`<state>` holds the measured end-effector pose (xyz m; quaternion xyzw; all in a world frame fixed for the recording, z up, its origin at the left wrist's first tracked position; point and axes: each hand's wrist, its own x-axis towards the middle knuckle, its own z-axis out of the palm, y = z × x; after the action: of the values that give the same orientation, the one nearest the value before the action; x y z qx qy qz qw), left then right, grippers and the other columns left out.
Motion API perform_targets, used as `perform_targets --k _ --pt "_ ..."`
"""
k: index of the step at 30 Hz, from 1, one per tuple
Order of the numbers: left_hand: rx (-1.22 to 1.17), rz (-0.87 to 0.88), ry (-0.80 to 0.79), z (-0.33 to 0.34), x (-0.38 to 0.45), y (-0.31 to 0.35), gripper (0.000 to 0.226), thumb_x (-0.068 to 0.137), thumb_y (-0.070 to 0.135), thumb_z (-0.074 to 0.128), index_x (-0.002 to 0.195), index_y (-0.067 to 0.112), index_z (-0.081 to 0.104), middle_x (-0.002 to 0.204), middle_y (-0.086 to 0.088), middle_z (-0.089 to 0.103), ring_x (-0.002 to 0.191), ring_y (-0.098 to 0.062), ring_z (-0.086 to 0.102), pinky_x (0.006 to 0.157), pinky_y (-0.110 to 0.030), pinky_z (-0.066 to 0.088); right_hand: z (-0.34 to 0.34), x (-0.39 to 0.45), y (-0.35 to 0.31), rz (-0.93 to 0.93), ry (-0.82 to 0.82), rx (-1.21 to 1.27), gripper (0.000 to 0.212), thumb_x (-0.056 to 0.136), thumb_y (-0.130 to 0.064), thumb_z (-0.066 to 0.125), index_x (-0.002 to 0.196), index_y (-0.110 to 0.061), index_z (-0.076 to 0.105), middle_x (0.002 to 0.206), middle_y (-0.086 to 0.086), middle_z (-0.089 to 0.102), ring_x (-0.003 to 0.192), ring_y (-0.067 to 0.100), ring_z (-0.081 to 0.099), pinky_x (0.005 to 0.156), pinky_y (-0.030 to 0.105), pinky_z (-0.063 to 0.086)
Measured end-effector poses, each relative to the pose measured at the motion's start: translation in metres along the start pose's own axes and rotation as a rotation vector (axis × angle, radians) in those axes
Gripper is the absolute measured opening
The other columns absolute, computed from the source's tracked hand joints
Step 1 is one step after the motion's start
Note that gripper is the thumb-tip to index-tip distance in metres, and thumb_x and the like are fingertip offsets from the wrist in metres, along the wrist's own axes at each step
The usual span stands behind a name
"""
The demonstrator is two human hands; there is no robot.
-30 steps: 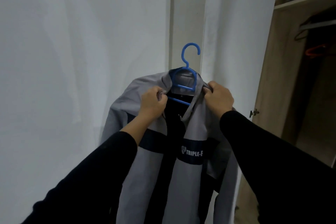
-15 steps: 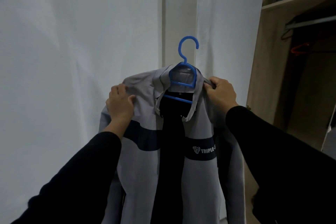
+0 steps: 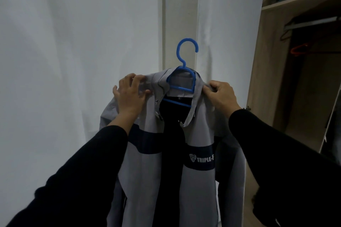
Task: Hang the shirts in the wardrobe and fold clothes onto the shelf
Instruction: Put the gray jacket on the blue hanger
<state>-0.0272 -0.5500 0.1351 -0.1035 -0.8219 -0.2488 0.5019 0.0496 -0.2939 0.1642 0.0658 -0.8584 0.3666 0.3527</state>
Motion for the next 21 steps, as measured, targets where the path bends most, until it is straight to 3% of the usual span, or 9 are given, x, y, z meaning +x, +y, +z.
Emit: perform_targets --k 4,9,12,16,18,21 --pt "0.070 0.050 0.028 0.003 0.005 -0.003 0.021 0.085 0.019 0.061 0.106 0.016 0.061 0.120 -0.009 0.052 0.114 -0.030 0.048 0.106 -0.057 0.021 0.001 -0.003 -0.001 0.011 0.001 -0.005 0.039 0.094 -0.030 0.057 0.057 -0.026 0.045 0.057 -0.008 0.046 0.054 0.005 0.041 0.051 0.018 0.029" --pt "0.101 0.106 0.074 0.004 0.004 -0.004 0.011 0.082 0.009 0.059 0.092 0.011 0.064 0.108 -0.013 0.058 0.100 -0.034 0.055 0.098 -0.060 0.031 0.005 -0.005 -0.002 0.020 -0.010 -0.023 0.033 0.094 -0.032 0.056 0.065 -0.018 0.050 0.058 -0.006 0.046 0.055 0.005 0.041 0.050 0.018 0.029" --pt "0.058 0.133 0.099 0.005 0.004 -0.006 0.018 0.085 0.023 0.052 0.093 0.011 0.062 0.106 -0.014 0.058 0.096 -0.035 0.056 0.093 -0.059 0.036 0.005 -0.004 0.001 0.018 -0.005 -0.024 0.030 0.094 -0.033 0.055 0.071 -0.014 0.055 0.064 -0.002 0.051 0.057 0.005 0.042 0.051 0.019 0.030" --pt "-0.024 0.212 0.039 0.006 0.003 0.000 0.026 0.086 0.039 0.047 0.107 0.025 0.049 0.109 -0.012 0.056 0.099 -0.032 0.055 0.093 -0.059 0.038 0.009 -0.002 0.004 0.034 -0.019 -0.037 0.029 0.095 -0.035 0.054 0.075 -0.014 0.057 0.065 -0.002 0.051 0.058 0.004 0.043 0.051 0.019 0.029" --pt "-0.035 0.273 0.032 0.009 0.003 0.006 0.024 0.084 0.030 0.050 0.108 0.025 0.049 0.107 -0.012 0.058 0.094 -0.033 0.057 0.089 -0.056 0.042 0.014 -0.002 0.005 0.036 -0.031 -0.040 0.030 0.095 -0.036 0.053 0.073 -0.016 0.056 0.065 -0.004 0.051 0.059 0.005 0.043 0.052 0.019 0.030" --pt "-0.028 0.286 0.092 0.013 0.004 0.015 0.017 0.082 0.015 0.048 0.090 0.009 0.062 0.092 -0.013 0.063 0.077 -0.033 0.060 0.074 -0.047 0.047 0.021 -0.002 0.009 0.034 -0.041 -0.054 0.031 0.095 -0.037 0.053 0.071 -0.018 0.054 0.063 -0.006 0.049 0.059 0.007 0.043 0.052 0.020 0.030"
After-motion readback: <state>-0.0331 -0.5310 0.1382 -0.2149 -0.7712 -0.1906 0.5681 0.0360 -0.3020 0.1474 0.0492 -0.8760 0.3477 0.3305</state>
